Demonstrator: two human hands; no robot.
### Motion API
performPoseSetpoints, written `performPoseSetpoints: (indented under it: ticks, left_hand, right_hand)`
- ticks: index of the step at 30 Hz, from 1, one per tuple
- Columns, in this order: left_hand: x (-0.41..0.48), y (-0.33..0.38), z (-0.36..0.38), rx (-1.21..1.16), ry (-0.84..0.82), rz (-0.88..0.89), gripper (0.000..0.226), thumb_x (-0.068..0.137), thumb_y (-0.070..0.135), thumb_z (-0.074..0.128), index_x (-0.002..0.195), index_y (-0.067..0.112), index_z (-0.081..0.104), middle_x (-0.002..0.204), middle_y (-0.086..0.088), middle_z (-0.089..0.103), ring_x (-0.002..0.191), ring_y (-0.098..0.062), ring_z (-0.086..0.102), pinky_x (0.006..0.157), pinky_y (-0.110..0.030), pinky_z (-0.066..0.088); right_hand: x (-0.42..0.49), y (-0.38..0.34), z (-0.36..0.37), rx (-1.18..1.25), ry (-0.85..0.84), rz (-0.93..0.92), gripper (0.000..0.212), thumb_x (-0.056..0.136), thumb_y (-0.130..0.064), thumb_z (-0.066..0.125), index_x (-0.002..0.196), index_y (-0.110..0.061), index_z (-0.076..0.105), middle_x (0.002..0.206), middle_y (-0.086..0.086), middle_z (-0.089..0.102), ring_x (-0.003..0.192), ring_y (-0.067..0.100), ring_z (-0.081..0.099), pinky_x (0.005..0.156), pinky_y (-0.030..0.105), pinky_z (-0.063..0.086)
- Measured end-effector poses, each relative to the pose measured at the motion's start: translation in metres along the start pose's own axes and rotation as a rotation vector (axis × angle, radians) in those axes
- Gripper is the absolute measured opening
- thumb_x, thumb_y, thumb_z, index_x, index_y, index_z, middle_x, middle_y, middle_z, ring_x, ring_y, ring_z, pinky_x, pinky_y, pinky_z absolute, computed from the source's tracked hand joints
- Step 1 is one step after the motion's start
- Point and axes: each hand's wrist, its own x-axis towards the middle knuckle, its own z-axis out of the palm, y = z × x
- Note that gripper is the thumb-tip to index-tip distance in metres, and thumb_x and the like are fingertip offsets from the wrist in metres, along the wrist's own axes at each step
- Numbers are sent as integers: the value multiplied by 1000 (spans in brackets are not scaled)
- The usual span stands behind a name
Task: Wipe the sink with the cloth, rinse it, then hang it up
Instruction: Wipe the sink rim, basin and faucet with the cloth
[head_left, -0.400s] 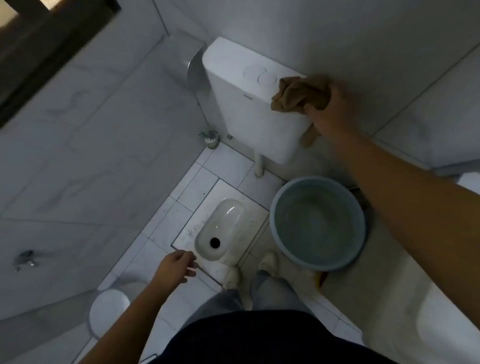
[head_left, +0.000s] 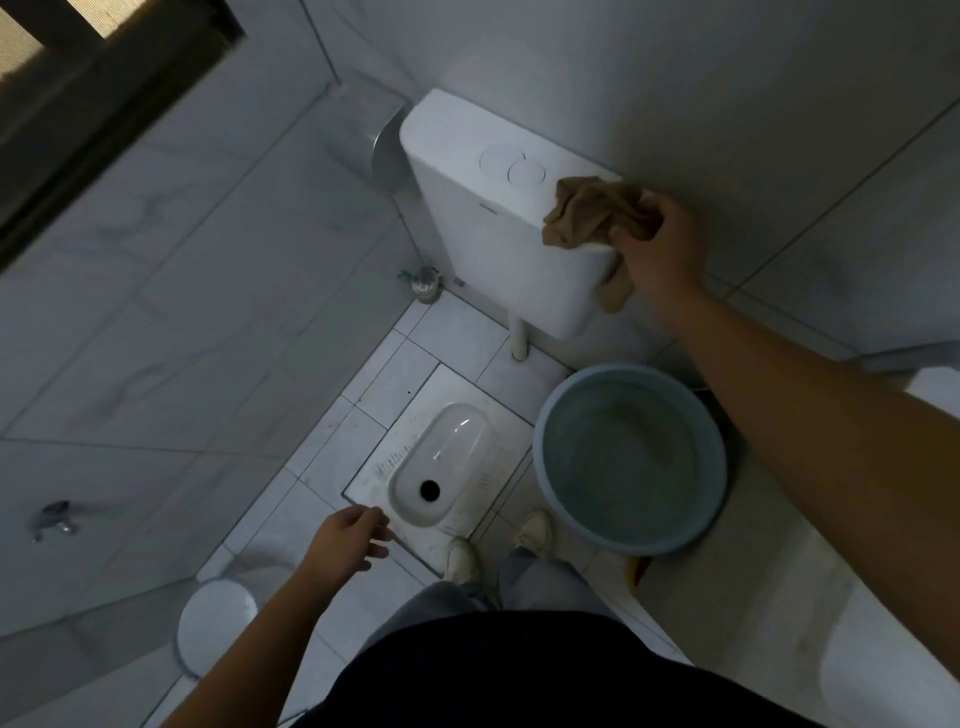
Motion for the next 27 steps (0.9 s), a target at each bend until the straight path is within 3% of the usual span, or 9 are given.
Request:
performPoseSetpoints:
  ticks: [3,5,8,12,16,20,27]
  left_hand:
    - [1,5,-1,-18,7,7,28,103,21,49,102,1,68,98,-18,75,78,-27,69,67,-33,50]
    - [1,7,-3,-15,3,14,28,103,21,50,103,1,68,98,-18,75,78,-26,69,67,-33,50]
    - [3,6,-9,-26,1,10,28,102,23,51,104,1,69,98,-17,76,78,-26,70,69,-35,52]
    - [3,-6,-14,4,-1,4,29,102,21,50,104,-1,68,99,-20,75,76,-27,68,67,-33,50]
    - [1,-30,-24,101,-14,19,28,103,20,49,101,-1,69,100,-21,74,75,-27,67,64,-31,49]
    - [7,-53,-42,185,-46,53,28,103,22,49,100,2,69,95,-18,75,75,-27,68,62,-31,50]
    - [34,-90,-76,341,-159,129,28,103,18,50,96,-2,68,86,-16,72,70,-28,64,59,-28,46]
  right_hand:
    - [-18,-1,-8,51,-85,8,33,84,-21,75,113,-8,64,105,2,65,92,13,62,76,23,53]
    - [-39,0,-11,90,-148,37,29,86,-21,74,111,-12,63,101,-2,63,84,7,58,66,14,46]
    - [-84,6,-6,139,-162,121,26,85,-22,75,106,-20,61,96,-7,61,82,3,57,68,16,47]
    - [-169,34,10,223,-201,263,17,87,-20,73,101,-19,62,91,-8,63,80,4,60,60,10,48]
    - [-260,61,32,274,-281,460,14,90,-16,69,103,-15,63,91,-4,64,79,9,62,62,14,46]
    - [-315,71,41,259,-226,458,15,88,-18,72,100,-18,62,88,-8,63,79,6,60,64,14,47]
    - [-394,69,42,209,41,451,18,86,-19,74,100,-13,65,87,-7,64,77,2,60,62,10,45]
